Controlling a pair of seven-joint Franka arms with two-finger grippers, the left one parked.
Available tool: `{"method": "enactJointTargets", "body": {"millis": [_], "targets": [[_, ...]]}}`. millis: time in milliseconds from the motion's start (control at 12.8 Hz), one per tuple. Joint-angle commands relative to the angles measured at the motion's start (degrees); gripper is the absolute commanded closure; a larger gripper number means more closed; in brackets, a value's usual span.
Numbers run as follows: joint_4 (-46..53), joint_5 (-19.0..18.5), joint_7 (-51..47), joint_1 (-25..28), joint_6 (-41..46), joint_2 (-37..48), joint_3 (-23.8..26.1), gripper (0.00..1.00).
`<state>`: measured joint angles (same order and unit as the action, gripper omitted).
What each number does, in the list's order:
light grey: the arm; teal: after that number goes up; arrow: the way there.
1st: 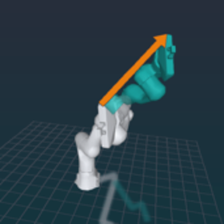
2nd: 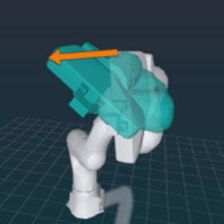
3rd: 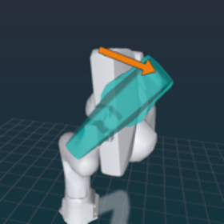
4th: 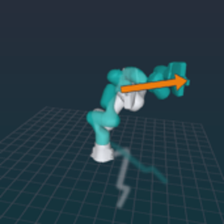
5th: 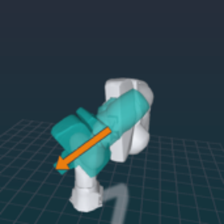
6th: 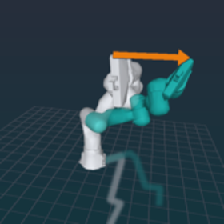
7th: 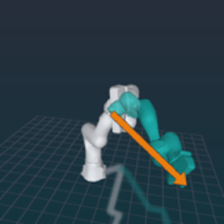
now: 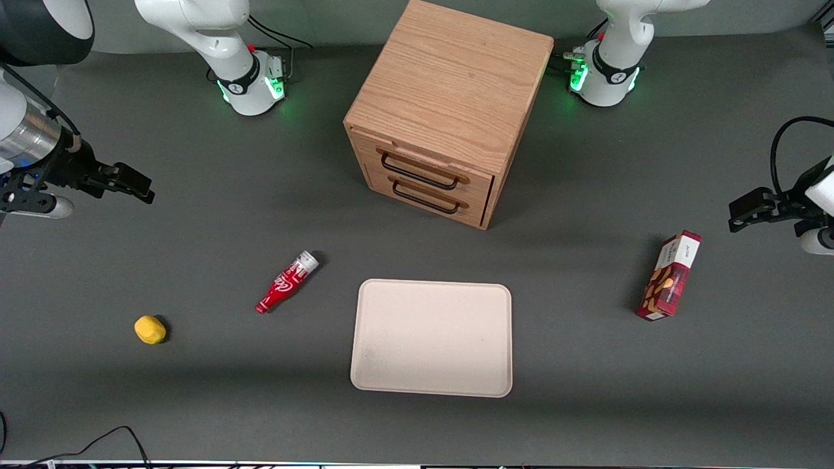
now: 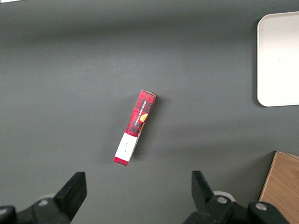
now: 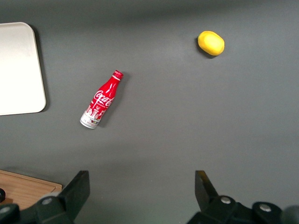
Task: Open upper drawer
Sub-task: 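Move the right gripper toward the upper drawer's black handle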
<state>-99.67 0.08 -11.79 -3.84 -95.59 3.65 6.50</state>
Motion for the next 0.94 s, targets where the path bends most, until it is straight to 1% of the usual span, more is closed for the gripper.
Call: {"method": "enactJointTargets", "body": {"millis": [0, 156, 312, 390, 468, 701, 779, 857], "targets": [[-0.08, 1.15, -0.25, 0.06, 0.32, -0.13, -0.34, 0.00], [0.70, 1.76, -0.25, 0.49, 0.15, -0.74, -0.34, 0.00], [4.38, 2.55, 0.36, 1.02, 0.67, -2.93, 0.79, 0.00], [6.23, 4.29, 0.45, 1.81, 1.45, -3.56, 2.62, 0.00], [7.99, 4.83, 0.54, 1.90, 1.55, -4.69, 4.38, 0.00], [13.96, 4.66, 2.21, 2.43, 2.52, -9.17, 13.60, 0.00], [15.37, 4.05, 1.86, 3.91, 2.52, -10.58, 15.80, 0.00], [16.87, 3.87, 1.69, 6.45, 2.52, -12.16, 16.44, 0.00]]}}
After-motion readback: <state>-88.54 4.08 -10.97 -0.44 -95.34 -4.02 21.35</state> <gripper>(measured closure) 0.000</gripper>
